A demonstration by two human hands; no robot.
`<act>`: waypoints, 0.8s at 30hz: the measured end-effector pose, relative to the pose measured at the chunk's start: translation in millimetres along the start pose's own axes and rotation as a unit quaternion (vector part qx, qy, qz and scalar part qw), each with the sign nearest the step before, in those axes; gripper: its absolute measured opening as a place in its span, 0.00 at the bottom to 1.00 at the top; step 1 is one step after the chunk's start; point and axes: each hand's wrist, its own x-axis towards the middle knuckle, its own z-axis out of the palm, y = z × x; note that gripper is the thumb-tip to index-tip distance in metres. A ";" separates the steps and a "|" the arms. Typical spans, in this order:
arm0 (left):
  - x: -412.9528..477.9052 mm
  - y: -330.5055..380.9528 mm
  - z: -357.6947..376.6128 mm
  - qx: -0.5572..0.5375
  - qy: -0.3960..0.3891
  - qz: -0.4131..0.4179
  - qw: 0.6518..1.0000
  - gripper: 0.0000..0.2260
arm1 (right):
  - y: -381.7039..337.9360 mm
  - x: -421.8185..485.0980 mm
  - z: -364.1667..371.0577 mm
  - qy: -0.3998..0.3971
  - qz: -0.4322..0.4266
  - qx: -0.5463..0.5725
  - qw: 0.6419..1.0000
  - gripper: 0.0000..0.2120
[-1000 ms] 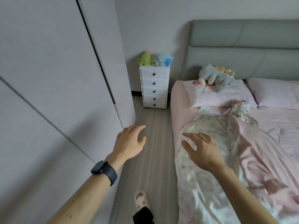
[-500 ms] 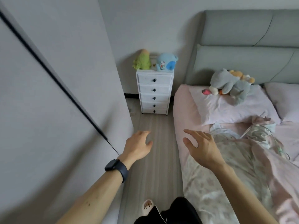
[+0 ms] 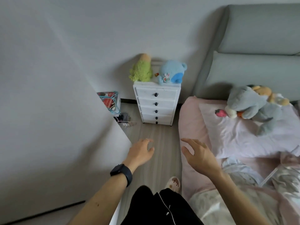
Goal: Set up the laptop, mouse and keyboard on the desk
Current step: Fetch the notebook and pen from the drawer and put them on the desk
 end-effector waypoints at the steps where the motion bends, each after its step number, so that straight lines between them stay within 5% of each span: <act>1: 18.2 3.6 -5.7 -0.011 0.003 -0.006 1.000 0.20 | -2.4 23.1 -5.6 -0.006 -0.006 -0.006 1.000 0.20; 15: 233.2 8.5 -57.8 -0.103 -0.077 -0.064 0.990 0.20 | -23.2 300.1 -19.6 -0.087 0.034 -0.081 0.992 0.26; 24: 377.0 -10.0 -71.4 -0.299 -0.092 -0.194 0.930 0.16 | -3.8 431.7 29.1 -0.033 0.045 -0.177 0.983 0.34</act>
